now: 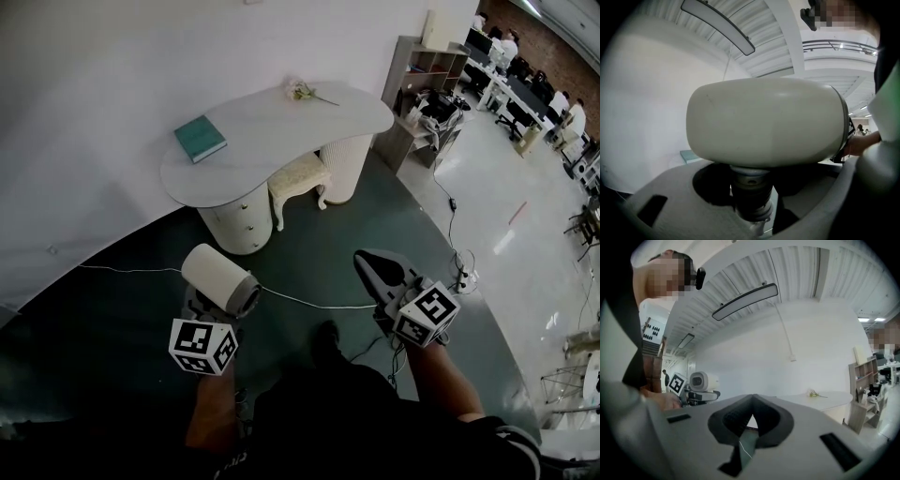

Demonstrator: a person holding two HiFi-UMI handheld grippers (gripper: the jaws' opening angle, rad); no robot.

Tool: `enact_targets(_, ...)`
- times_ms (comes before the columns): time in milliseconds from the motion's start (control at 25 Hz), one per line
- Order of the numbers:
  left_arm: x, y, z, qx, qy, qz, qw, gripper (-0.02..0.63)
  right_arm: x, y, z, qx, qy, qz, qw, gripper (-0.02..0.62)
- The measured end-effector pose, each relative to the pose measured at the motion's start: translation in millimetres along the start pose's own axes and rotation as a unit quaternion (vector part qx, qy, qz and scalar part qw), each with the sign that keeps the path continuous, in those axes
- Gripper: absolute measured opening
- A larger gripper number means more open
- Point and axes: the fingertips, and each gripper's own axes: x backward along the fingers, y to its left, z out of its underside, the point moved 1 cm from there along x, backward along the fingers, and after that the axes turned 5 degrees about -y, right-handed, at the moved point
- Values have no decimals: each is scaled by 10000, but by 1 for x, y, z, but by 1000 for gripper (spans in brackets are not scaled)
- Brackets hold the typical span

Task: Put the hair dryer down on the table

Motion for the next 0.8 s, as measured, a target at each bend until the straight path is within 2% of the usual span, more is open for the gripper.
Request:
enact_targets(440,-118,12,-3,86,230,-88,9997,221,-40,-122,13,-428,9,-4,9991,5)
enact_targets(800,-204,-14,-10,55,281,-69,9996,221,-42,-212,8,-542,-68,-88,9985,5)
